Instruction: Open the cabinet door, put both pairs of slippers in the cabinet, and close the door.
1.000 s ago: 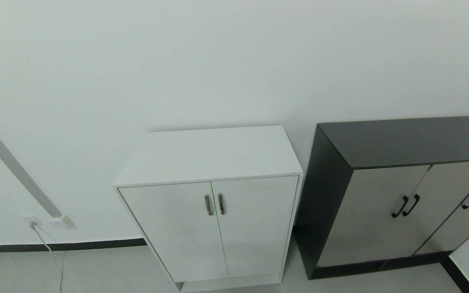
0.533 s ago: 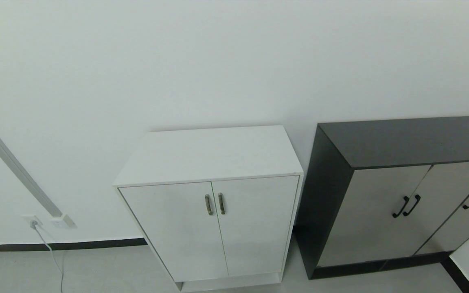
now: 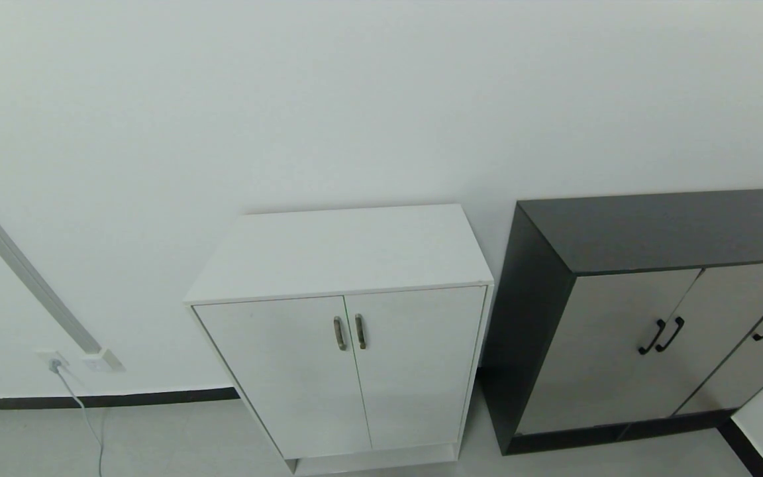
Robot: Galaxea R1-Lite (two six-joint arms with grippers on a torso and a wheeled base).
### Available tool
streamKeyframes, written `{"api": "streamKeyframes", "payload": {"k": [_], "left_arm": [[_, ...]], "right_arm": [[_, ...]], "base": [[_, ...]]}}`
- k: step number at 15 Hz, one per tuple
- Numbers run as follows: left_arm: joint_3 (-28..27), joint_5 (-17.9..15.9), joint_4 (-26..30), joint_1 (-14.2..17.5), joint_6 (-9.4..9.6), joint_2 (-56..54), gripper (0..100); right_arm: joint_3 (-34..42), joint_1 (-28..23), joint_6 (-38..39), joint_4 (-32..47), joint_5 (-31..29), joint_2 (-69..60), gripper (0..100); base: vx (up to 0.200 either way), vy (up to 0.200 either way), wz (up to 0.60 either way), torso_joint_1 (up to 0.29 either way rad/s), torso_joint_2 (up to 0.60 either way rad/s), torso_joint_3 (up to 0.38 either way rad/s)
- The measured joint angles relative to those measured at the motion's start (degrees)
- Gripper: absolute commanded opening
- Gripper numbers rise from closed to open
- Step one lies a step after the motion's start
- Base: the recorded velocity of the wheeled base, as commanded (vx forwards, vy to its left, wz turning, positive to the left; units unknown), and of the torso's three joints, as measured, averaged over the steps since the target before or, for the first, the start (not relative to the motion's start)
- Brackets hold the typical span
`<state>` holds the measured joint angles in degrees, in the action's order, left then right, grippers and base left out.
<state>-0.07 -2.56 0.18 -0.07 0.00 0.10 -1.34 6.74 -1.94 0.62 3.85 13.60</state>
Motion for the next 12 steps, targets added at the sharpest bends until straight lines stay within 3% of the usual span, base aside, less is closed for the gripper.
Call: {"api": "streamKeyframes", "payload": {"k": [5,12], "left_arm": [[0.0,0.0,0.0,0.0,0.0,0.0,0],[0.0,0.0,0.0,0.0,0.0,0.0,0]], "right_arm": [[1.2,-0.2,-0.2,-0.4,0.0,-1.2,0],[1.3,-4.4,0.1,-0.4,-0.2,-8.6,0]], "base": [[0.0,0.0,0.0,0.0,0.0,0.0],[0.0,0.0,0.0,0.0,0.0,0.0]]}}
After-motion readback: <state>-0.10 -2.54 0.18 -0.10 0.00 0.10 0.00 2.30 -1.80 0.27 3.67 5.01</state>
